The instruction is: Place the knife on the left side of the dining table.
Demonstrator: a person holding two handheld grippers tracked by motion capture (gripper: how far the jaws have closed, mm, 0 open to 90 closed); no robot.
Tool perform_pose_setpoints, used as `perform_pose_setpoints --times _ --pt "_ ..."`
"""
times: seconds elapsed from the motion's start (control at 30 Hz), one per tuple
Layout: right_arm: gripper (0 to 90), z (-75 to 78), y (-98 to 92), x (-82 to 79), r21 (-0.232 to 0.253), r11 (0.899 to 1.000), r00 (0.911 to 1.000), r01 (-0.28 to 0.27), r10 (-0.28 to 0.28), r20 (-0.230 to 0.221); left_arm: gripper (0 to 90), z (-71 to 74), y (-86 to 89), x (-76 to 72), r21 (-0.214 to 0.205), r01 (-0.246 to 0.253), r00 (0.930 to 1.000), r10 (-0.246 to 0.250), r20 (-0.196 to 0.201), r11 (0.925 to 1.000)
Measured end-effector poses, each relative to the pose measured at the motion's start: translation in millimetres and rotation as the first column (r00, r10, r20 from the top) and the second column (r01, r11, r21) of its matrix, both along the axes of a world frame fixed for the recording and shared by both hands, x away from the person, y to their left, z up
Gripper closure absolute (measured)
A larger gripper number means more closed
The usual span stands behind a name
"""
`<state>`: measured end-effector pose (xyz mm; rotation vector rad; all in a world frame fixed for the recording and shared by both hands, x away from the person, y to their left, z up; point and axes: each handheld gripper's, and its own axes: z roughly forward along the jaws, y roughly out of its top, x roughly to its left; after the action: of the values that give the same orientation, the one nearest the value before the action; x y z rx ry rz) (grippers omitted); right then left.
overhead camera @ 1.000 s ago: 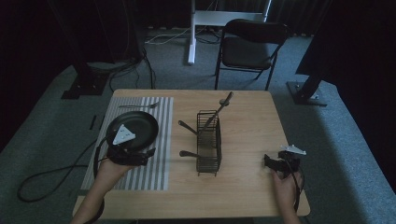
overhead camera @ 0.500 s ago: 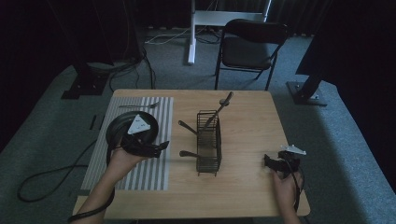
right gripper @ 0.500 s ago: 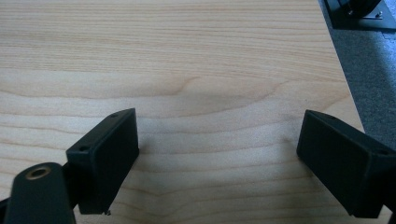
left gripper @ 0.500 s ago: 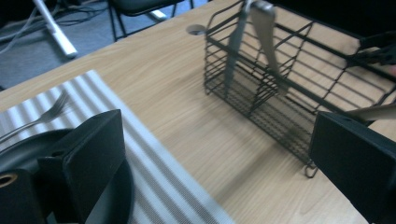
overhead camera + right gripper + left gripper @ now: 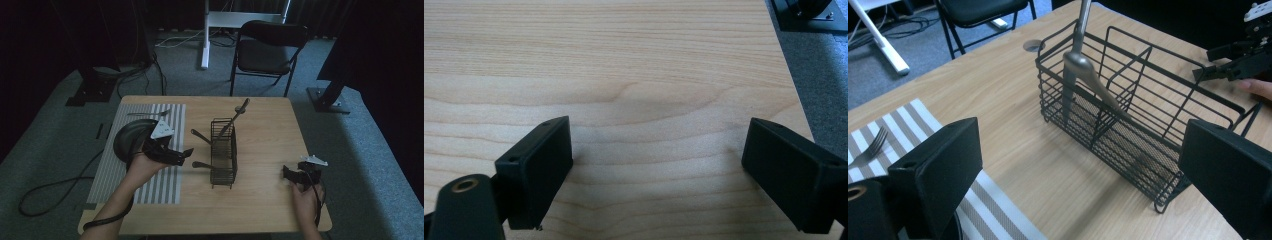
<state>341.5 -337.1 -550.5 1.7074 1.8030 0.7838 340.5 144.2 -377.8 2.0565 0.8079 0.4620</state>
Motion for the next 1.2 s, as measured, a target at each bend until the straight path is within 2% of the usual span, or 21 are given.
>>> perform_pose_setpoints --times 0.23,0.3,0.37,0.47,0.53,0.6,0.7,0.87,0.97,1.03,1.13,1.2 --pt "11.8 0.1 -0.1 0.0 0.000 1.000 1.0000 0.000 0.000 0.000 5.8 0.5 -11.0 12.8 -0.010 0.016 0.9996 -0.016 -0.023 0.9998" --pt "11.8 0.1 -0.1 0.0 0.000 1.000 1.0000 0.000 0.000 0.000 5.8 0.1 -12.9 17.5 -0.039 0.031 0.9983 -0.033 -0.048 0.9988" --pt "11.8 0.0 0.0 0.0 0.000 1.000 1.0000 0.000 0.000 0.001 6.0 -0.8 -15.4 22.2 -0.031 0.019 0.9983 -0.021 -0.054 0.9993" --pt "11.8 0.0 0.0 0.0 0.000 1.000 1.0000 0.000 0.000 0.001 7.7 -1.2 -16.7 28.2 -0.038 0.017 0.9977 -0.019 -0.065 0.9991" --pt "11.8 0.0 0.0 0.0 0.000 1.000 1.0000 0.000 0.000 0.001 13.0 -1.5 -17.2 30.9 -0.048 0.017 0.9973 -0.020 -0.070 0.9987" --pt "11.9 0.0 0.0 0.0 0.000 1.000 1.0000 0.000 0.000 0.001 14.0 -2.2 -19.1 33.1 -0.041 0.020 0.9970 -0.023 -0.074 0.9990" --pt "11.8 0.0 -0.1 0.0 0.000 1.000 1.0000 0.000 0.000 0.001 26.1 -3.3 -21.4 35.6 -0.041 0.018 0.9968 -0.021 -0.077 0.9990" --pt "11.8 0.0 -0.1 0.0 -0.001 1.000 1.0000 -0.001 0.001 0.002 47.3 -4.8 -22.1 39.4 -0.084 0.025 0.9936 -0.034 -0.107 0.9962" --pt "11.8 0.0 -0.1 0.0 -0.001 1.000 1.0000 0.000 0.000 0.002 55.7 -5.8 -20.7 41.4 -0.102 0.010 0.9923 -0.022 -0.122 0.9947" --pt "11.8 0.0 -0.1 0.1 -0.001 1.000 1.0000 0.000 0.000 0.002 62.4 -6.2 -20.5 42.6 -0.107 0.018 0.9896 -0.033 -0.140 0.9941" --pt "11.9 0.0 -0.1 0.0 -0.001 1.000 1.0000 -0.001 0.001 0.001 70.9 -5.5 -24.3 39.6 -0.099 0.024 0.9913 -0.037 -0.127 0.9948" --pt "11.9 0.0 -0.1 0.1 -0.001 1.000 1.0000 -0.001 0.001 0.002 71.7 -5.5 -24.3 39.6 -0.099 0.024 0.9913 -0.037 -0.127 0.9948"
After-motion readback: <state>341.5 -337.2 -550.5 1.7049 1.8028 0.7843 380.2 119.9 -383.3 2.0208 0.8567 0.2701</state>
